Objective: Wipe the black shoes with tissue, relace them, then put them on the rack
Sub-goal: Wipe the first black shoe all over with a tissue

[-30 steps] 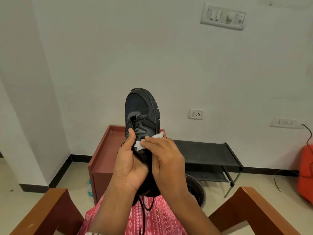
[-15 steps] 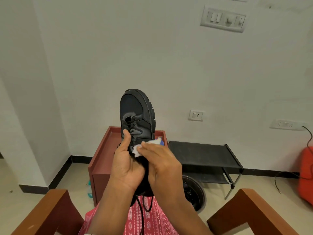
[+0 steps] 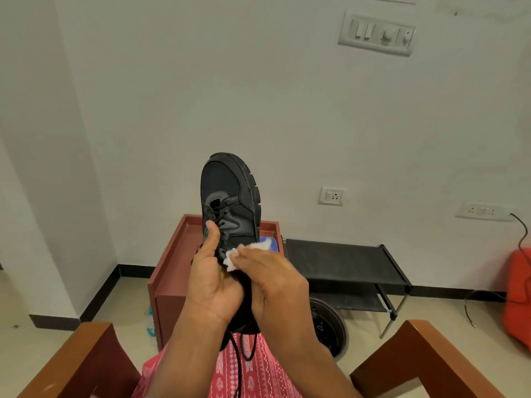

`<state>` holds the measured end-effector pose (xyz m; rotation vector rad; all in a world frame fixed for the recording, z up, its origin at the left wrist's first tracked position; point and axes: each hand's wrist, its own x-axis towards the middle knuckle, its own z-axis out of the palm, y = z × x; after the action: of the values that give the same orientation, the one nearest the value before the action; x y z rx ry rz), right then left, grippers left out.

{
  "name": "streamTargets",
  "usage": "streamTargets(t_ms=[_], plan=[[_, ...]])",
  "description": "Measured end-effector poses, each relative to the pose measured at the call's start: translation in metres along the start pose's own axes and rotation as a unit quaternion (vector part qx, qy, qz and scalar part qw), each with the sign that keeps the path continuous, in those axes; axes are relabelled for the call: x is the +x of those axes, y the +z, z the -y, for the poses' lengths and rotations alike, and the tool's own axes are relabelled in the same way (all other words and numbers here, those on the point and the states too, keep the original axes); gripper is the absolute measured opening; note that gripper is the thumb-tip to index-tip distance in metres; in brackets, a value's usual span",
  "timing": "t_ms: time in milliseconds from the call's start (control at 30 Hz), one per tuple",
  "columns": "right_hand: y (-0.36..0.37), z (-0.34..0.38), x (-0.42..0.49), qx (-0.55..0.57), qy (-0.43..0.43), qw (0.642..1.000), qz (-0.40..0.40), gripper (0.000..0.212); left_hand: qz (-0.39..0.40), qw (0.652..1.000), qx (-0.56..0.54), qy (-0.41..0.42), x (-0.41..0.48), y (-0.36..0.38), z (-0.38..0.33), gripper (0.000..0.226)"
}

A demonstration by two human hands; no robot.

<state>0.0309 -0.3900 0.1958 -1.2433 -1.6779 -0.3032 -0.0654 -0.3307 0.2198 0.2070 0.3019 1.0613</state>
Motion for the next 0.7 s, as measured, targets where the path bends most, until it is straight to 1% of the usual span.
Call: streamTargets(t_ms=[67,100,233,367,500,600,700], plan=[[0.003,-0.002,0.013,-0.006,-0.003,1.0,0.0,0.026,0.01,1.0,-0.005,-0.02,-0.001,0.0,0.001,0.074],[0.003,-0.002,0.014,-0.006,-0.008,1.0,0.004,0.026,0.013,1.0,-0.008,-0.021,-0.002,-0.001,0.0,0.075],[-0.005,0.003,-0.01,0.005,-0.012,1.0,0.015,0.031,0.009,1.0,-0.014,0.018,0.0,-0.003,-0.006,0.058],[-0.009,0.007,-0.031,0.006,-0.018,1.0,0.008,0.032,-0.004,0.999,0.005,0.047,0.001,-0.005,-0.007,0.058],[-0.001,0.002,0.001,0.003,-0.005,1.0,0.0,0.03,0.0,1.0,0.005,0.011,-0.004,0.0,-0.001,0.06],[0.004,-0.002,0.021,-0.018,-0.007,1.0,-0.003,0.03,0.002,1.0,0.012,0.006,-0.005,0.002,0.005,0.065],[0.003,-0.002,0.01,-0.014,-0.011,1.0,0.004,0.03,0.0,1.0,0.013,0.01,-0.007,0.005,0.002,0.056]])
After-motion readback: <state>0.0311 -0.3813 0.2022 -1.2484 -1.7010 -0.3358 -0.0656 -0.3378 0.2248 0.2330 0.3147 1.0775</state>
